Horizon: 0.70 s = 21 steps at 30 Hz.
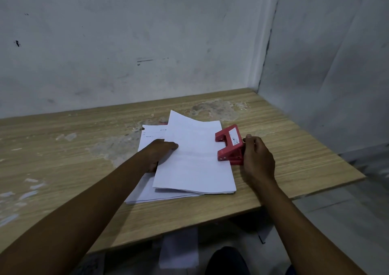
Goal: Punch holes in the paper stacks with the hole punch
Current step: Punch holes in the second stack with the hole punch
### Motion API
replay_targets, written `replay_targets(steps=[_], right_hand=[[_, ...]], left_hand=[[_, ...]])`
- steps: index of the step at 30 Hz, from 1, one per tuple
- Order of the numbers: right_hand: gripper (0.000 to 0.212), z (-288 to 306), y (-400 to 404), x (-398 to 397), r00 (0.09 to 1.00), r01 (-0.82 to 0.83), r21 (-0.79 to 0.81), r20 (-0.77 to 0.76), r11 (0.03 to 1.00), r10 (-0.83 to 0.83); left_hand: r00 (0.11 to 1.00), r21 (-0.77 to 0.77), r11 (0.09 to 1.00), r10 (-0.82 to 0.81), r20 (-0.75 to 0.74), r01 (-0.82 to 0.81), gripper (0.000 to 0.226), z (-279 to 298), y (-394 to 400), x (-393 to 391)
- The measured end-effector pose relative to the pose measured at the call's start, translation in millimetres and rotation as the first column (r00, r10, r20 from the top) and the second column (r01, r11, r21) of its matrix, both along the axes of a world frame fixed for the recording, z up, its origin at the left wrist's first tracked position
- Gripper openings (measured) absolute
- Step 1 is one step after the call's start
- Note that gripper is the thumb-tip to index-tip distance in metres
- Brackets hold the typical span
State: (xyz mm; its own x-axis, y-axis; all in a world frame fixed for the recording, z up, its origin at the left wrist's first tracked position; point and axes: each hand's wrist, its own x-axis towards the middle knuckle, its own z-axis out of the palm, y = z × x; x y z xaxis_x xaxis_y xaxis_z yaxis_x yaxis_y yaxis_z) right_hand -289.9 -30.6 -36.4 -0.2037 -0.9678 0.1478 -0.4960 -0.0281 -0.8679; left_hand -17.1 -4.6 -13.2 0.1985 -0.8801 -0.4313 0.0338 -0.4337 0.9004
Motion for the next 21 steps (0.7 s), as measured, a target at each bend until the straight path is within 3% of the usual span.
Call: replay_targets(steps=[21], right_hand=[[0.052, 1.9, 3.4, 0.1, 0.999, -0.009, -0.024, -0.037, 1.000, 0.008]], left_hand=[[1.000, 0.011, 1.000, 0.023, -0.015, -0.023, 0.029, -3.0, -1.4, 0.5]])
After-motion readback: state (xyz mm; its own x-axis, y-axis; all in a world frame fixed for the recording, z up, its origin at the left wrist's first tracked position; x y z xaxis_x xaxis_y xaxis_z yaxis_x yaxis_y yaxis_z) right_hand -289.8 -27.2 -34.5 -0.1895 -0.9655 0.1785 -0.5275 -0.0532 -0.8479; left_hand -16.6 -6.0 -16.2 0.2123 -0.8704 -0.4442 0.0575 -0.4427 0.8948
